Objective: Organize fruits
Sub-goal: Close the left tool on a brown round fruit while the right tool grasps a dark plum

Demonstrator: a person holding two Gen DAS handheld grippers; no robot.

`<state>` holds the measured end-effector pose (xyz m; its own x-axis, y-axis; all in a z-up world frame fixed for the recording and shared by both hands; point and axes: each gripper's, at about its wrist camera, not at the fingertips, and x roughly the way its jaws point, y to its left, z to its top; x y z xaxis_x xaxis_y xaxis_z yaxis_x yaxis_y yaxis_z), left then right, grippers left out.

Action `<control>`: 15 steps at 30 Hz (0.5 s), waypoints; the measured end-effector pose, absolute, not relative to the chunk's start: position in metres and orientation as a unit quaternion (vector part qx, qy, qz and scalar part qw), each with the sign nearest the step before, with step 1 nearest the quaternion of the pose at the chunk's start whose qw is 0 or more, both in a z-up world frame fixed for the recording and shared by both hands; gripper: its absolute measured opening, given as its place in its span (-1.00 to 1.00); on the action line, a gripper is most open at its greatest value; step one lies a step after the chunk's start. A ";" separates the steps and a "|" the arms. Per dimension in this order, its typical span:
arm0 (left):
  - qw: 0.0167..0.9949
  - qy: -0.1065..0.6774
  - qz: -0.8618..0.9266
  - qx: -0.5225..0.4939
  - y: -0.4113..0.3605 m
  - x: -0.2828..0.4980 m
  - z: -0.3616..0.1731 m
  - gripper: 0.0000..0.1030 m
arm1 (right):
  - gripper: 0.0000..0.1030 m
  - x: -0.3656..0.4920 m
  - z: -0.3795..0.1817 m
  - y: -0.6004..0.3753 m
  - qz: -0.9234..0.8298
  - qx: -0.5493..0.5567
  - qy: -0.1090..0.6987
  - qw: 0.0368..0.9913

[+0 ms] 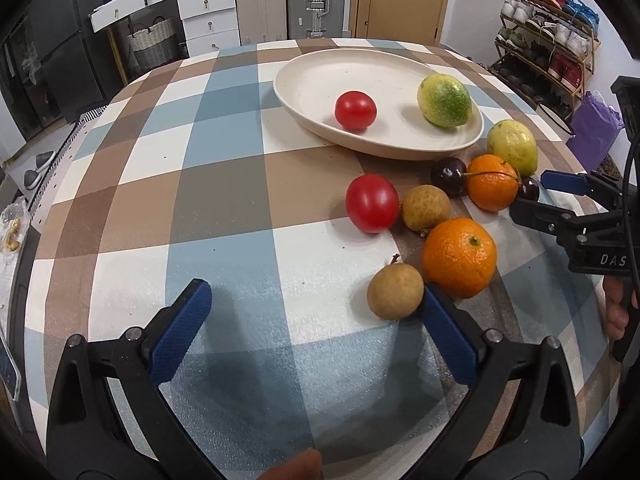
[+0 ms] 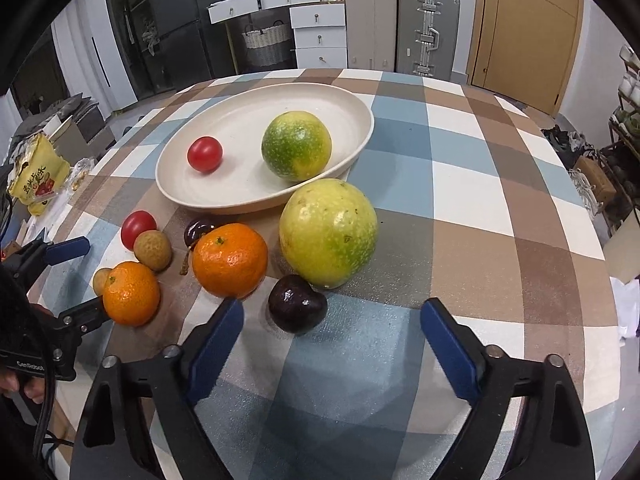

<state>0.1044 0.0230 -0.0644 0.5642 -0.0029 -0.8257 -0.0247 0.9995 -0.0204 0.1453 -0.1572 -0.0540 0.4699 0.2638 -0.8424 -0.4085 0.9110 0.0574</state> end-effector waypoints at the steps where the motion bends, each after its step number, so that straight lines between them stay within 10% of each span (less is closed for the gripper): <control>1: 0.884 0.467 0.006 -0.014 0.023 0.105 -0.065 0.98 | 0.69 0.145 -0.054 -0.157 0.196 -0.077 0.476 0.854; 10: 0.887 0.461 -0.020 -0.003 0.017 0.101 -0.062 0.59 | 0.58 0.139 -0.052 -0.155 0.217 -0.075 0.467 0.854; 15: 0.892 0.448 -0.059 0.011 0.007 0.094 -0.057 -0.24 | 0.36 0.132 -0.053 -0.145 0.221 -0.101 0.459 0.855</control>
